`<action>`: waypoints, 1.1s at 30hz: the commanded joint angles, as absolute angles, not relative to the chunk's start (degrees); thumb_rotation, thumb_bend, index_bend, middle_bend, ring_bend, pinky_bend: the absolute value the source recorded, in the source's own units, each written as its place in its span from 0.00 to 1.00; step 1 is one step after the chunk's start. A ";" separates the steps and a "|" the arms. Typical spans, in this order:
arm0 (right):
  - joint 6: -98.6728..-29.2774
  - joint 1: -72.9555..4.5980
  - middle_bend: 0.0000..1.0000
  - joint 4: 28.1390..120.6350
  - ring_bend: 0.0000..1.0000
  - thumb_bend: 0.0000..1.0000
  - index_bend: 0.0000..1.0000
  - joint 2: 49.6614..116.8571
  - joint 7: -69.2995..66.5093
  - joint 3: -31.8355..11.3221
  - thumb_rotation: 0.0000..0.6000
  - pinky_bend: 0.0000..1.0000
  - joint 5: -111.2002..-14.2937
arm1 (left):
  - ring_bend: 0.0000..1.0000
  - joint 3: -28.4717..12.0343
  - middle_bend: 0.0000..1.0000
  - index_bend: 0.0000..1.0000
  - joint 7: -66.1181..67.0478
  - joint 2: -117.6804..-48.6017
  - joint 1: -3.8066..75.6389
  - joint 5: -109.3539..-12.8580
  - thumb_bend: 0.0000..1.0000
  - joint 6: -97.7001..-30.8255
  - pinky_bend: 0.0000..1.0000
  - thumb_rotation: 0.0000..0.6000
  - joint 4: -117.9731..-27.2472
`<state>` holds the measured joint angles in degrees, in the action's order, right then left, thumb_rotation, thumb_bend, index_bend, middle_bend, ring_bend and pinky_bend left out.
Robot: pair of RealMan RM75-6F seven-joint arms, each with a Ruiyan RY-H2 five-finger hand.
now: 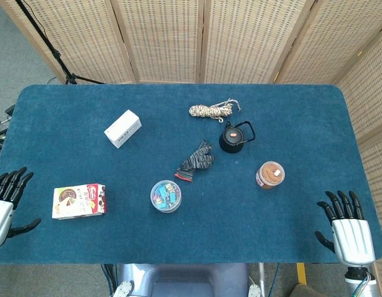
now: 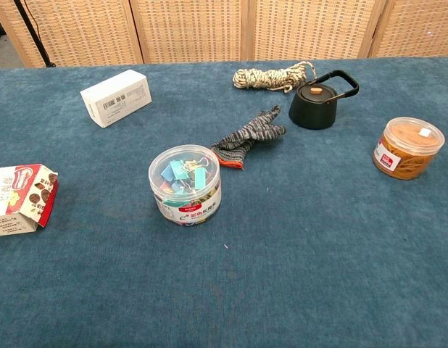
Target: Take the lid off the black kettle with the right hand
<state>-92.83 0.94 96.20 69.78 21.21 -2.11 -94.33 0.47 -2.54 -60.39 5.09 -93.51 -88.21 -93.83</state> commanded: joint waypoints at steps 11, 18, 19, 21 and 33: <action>-92.04 0.63 0.19 96.39 0.13 0.00 0.31 69.74 21.09 -2.59 1.00 0.07 -93.11 | 0.00 0.44 0.00 0.00 -2.06 -60.62 4.92 -93.47 0.00 -88.42 0.05 1.00 -94.10; -85.80 -4.41 0.19 101.59 0.13 0.00 0.31 67.04 26.85 -7.72 1.00 0.07 -87.53 | 0.00 0.47 0.00 0.00 -0.60 -61.16 5.23 -93.86 0.00 -87.99 0.05 1.00 -94.27; -84.54 -5.40 0.19 102.63 0.13 0.00 0.31 66.66 27.68 -8.54 1.00 0.07 -86.49 | 0.00 0.45 0.00 0.00 -0.41 -61.22 5.29 -93.86 0.00 -87.89 0.05 1.00 -94.33; -81.54 -7.95 0.19 104.65 0.13 0.00 0.31 66.17 29.42 -10.53 1.00 0.07 -84.02 | 0.00 0.37 0.00 0.00 -0.07 -61.32 5.39 -93.71 0.00 -87.69 0.05 1.00 -94.42; -63.59 -29.47 0.16 96.89 0.10 0.07 0.35 76.40 38.61 -23.75 1.00 0.07 -59.12 | 0.00 -0.65 0.00 0.00 1.05 -61.84 6.09 -92.14 0.00 -86.78 0.05 1.00 -94.43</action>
